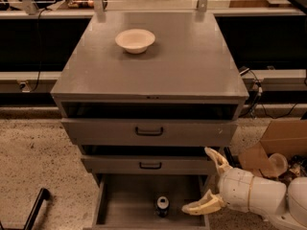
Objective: Pick pepsi can from bottom drawer and place on counter
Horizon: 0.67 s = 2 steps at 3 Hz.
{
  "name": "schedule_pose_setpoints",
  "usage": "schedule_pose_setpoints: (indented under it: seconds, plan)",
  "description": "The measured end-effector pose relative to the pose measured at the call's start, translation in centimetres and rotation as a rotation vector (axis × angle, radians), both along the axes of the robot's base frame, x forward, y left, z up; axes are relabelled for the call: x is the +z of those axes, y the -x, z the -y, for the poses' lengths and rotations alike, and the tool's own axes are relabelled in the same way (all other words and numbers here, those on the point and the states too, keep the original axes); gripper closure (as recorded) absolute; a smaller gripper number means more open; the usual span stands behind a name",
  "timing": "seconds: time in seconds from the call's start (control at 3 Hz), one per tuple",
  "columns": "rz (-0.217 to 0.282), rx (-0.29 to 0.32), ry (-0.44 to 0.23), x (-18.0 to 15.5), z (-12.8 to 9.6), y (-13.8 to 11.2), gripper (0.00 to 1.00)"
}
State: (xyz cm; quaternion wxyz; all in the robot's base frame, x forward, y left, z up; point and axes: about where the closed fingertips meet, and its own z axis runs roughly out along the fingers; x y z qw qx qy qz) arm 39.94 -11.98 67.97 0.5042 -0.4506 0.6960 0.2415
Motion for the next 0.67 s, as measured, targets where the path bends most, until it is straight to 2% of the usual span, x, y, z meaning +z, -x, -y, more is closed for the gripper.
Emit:
schedule_pose_setpoints:
  seconds: [0.33, 0.67]
  plan:
    - [-0.048, 0.040, -0.019, -4.1, -1.1, -0.3, 0.00]
    - [-0.095, 0.104, 0.000, -13.8, -3.2, 0.1, 0.00]
